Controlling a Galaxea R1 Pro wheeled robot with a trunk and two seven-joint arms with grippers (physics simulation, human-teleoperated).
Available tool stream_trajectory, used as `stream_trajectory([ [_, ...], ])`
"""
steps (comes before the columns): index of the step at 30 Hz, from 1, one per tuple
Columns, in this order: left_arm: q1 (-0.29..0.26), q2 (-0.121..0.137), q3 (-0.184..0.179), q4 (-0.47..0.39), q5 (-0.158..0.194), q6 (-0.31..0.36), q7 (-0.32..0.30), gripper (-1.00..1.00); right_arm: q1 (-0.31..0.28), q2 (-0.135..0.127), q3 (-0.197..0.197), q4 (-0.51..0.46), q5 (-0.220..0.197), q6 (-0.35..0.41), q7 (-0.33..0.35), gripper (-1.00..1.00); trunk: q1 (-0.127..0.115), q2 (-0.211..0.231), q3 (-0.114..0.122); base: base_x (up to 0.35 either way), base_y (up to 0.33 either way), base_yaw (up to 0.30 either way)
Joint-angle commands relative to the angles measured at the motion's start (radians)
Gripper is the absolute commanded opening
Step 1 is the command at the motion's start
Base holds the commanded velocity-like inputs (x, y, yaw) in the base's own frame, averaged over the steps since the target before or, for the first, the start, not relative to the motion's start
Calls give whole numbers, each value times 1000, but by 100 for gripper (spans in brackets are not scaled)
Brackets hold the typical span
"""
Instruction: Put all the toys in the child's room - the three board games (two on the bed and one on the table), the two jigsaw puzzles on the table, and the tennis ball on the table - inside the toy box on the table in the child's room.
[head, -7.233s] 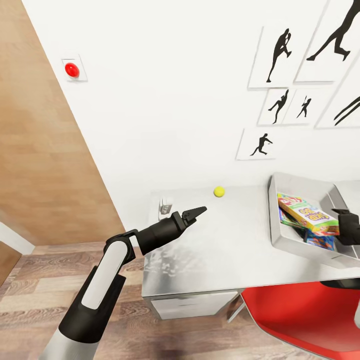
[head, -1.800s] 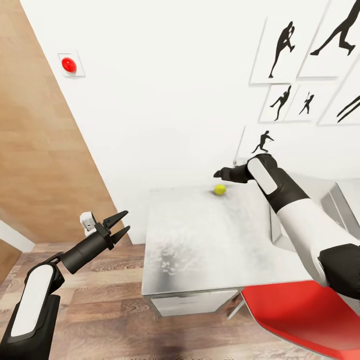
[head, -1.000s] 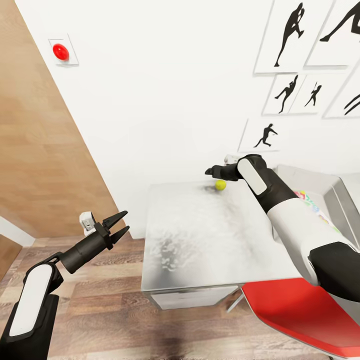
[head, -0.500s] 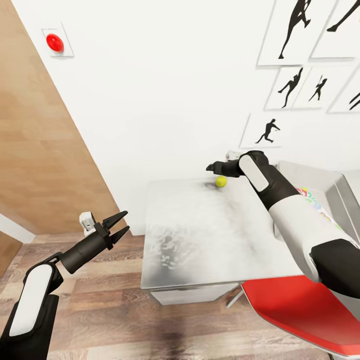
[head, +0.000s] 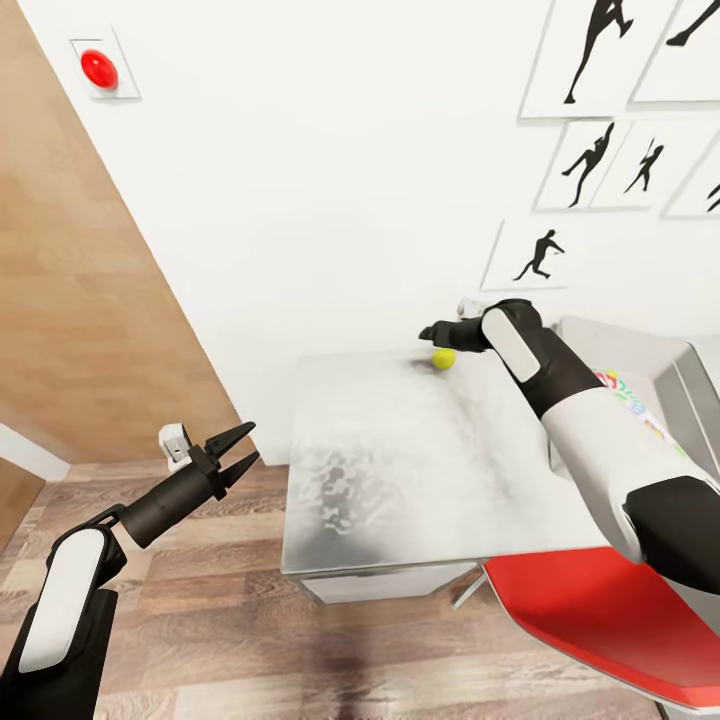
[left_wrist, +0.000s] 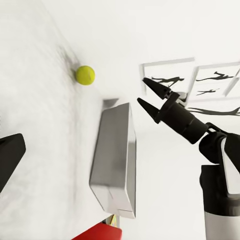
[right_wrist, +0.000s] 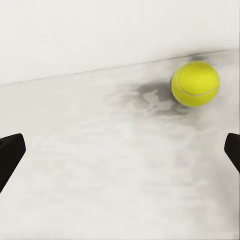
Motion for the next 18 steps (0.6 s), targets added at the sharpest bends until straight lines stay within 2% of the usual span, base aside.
stream_trajectory([
  [1, -1, 0, 1, 0, -8, 4, -8, 100, -1, -2, 5, -1, 5, 0, -9, 100, 1, -2, -2, 0, 0, 0],
  [3, -1, 0, 2, 0, -8, 4, -8, 100, 0, -3, 5, -1, 21, 0, -9, 100, 1, -2, -3, 0, 0, 0],
  [5, 0, 0, 2, 0, -8, 4, -9, 100, 1, -5, 4, -1, 56, -1, -9, 100, 1, -2, -4, 0, 0, 0],
  [6, 0, 0, 2, 0, -8, 4, -9, 100, 1, -5, 4, -1, 56, -1, -9, 100, 1, -2, -4, 0, 0, 0],
  [9, -1, 0, 3, 0, -8, 5, -9, 100, 3, -6, 3, -1, 102, -3, -9, 100, 1, -2, -4, 0, 0, 0],
  [18, -1, 0, 5, 0, -8, 5, -11, 100, 10, -10, 2, 5, 147, -10, -9, 100, 1, -2, -5, 0, 0, 0],
])
